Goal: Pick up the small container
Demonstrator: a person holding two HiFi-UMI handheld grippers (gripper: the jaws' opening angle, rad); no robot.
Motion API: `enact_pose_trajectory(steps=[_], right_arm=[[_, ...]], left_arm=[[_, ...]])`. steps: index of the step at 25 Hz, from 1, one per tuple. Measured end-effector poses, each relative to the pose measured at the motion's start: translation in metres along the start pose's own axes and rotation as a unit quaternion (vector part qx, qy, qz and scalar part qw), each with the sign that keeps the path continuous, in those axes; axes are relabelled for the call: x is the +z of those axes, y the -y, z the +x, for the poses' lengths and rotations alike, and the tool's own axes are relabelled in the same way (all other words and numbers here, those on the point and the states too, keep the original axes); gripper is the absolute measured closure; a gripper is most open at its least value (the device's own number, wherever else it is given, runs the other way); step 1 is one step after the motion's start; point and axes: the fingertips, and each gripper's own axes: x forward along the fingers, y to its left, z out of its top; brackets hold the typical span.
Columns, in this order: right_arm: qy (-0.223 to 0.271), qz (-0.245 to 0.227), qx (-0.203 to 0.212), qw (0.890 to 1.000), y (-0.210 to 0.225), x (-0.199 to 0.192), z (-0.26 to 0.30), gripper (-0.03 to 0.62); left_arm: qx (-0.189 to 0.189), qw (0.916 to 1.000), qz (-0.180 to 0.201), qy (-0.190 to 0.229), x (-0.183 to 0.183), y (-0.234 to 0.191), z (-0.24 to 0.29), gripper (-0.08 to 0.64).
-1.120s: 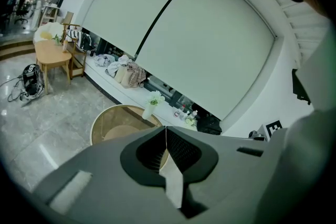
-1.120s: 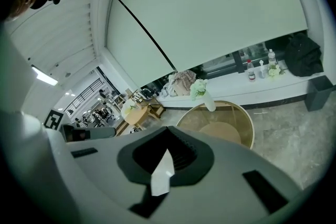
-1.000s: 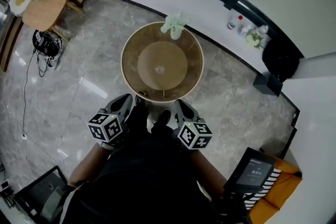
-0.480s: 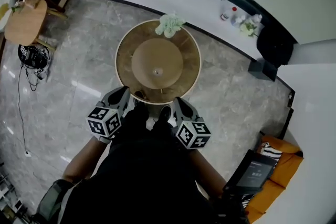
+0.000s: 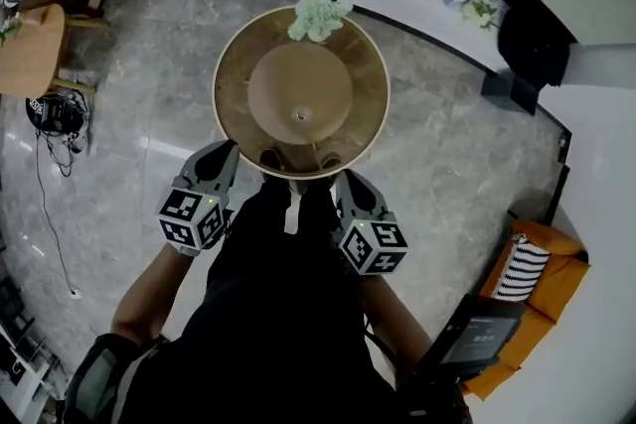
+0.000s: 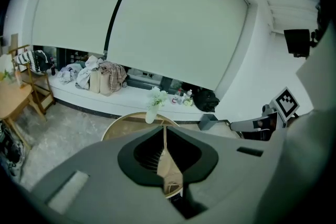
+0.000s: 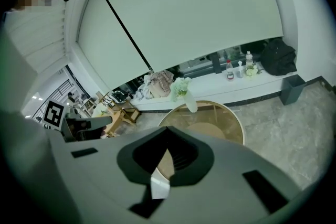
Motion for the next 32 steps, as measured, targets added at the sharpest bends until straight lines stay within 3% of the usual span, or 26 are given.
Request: enact_pose_trajectory(steps=[3,14,19,26,32], right_arm=[[-0.010,0.010,-0.001,1.000,0.016,-0.007,0.011,0.586],[-0.021,0.000,0.011,1.000,0.057,-0.007,0.051,0.586],[-0.031,-0.014,0.010,0.999,0.076,-0.011,0.071,0.586],[-0.038,0.008,0.011,0.999,0.090,-0.019,0.098,0.586],[-0.041,0.012,0.006,0.999,0.102,-0.023,0.113,0.586]], left_arm=[[0.002,1.0000,-0.001,-0.001,-0.004,0.000,0.013,0.557],[0.025,0.9982,0.054,-0.008,-0.026,-0.020,0.078,0.557],[0.020,0.9966,0.077,-0.021,-0.043,-0.022,0.106,0.555],[0.003,0.9939,0.108,-0.022,-0.062,-0.020,0.147,0.538],[-0.017,0.9930,0.114,-0.026,-0.077,-0.019,0.175,0.507]])
